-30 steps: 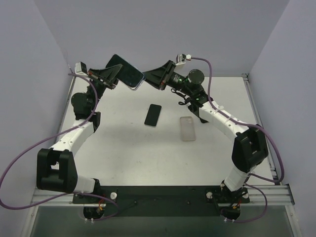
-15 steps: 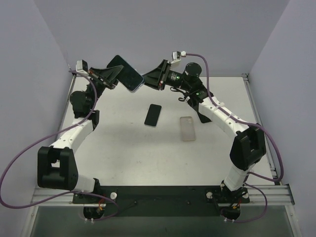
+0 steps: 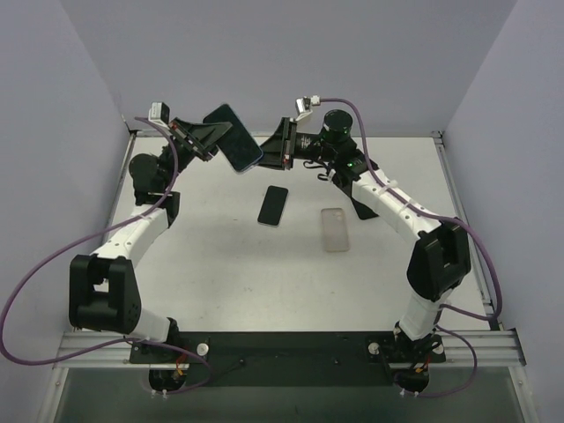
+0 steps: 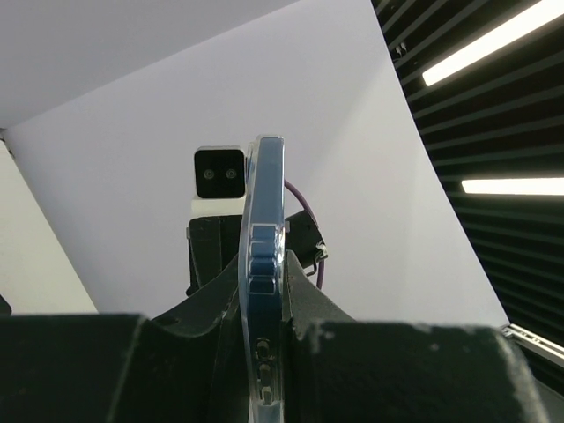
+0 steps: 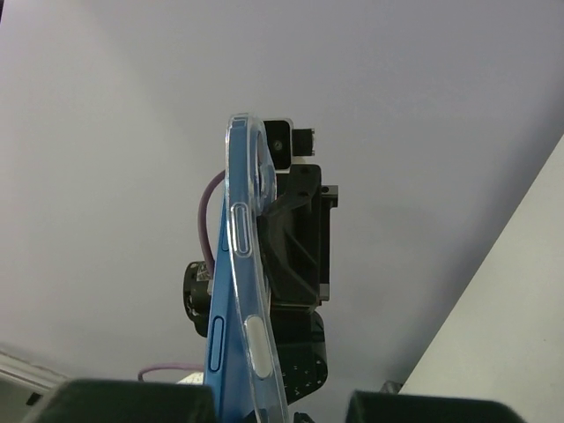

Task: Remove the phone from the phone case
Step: Remove the phone case from the phone.

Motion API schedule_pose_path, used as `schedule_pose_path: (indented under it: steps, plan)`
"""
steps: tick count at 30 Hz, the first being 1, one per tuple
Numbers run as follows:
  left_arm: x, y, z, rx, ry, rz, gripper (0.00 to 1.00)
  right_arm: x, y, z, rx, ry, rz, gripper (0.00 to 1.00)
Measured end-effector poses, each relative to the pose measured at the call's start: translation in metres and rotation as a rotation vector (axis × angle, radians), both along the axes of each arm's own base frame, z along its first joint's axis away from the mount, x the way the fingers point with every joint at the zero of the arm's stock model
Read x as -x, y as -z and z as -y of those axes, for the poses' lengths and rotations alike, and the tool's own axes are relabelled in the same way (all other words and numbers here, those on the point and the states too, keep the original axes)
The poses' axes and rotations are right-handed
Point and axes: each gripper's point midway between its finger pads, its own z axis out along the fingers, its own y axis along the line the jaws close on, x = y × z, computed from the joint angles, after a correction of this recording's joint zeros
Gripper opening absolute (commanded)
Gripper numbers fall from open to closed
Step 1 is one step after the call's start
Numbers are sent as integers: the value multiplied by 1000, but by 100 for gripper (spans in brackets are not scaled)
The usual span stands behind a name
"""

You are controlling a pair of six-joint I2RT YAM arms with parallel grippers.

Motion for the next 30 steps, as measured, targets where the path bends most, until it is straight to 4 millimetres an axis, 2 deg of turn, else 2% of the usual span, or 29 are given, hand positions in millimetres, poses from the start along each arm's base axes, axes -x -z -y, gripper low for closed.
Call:
schedule_pose_path:
  steps: [4,9,10,11,14,15,18,21,26,30]
  plan:
    - [-4,5,1,0,3,-19,0,2,0,-1,-12,-19,-6,0]
    - [-2,13,6,-17,23,-29,0,4,11,3,-9,7,-26,0]
    - [-1,17,8,-22,29,-36,5,5,14,5,-3,14,-34,0]
    - [-1,23,10,-25,34,-47,26,6,18,7,5,20,-39,0]
    - [0,45,17,-45,44,-95,54,9,37,14,66,55,-60,0]
    - [1,52,20,-54,51,-110,66,8,46,16,98,76,-65,0]
    - [8,76,32,-107,85,-152,83,8,75,27,206,149,-84,0]
    - [22,104,45,-180,140,-217,88,18,104,45,309,197,-96,0]
    - [42,136,56,-298,190,-263,90,27,117,64,418,255,-49,0]
    - [51,153,53,-401,177,-266,91,19,129,88,535,375,17,0]
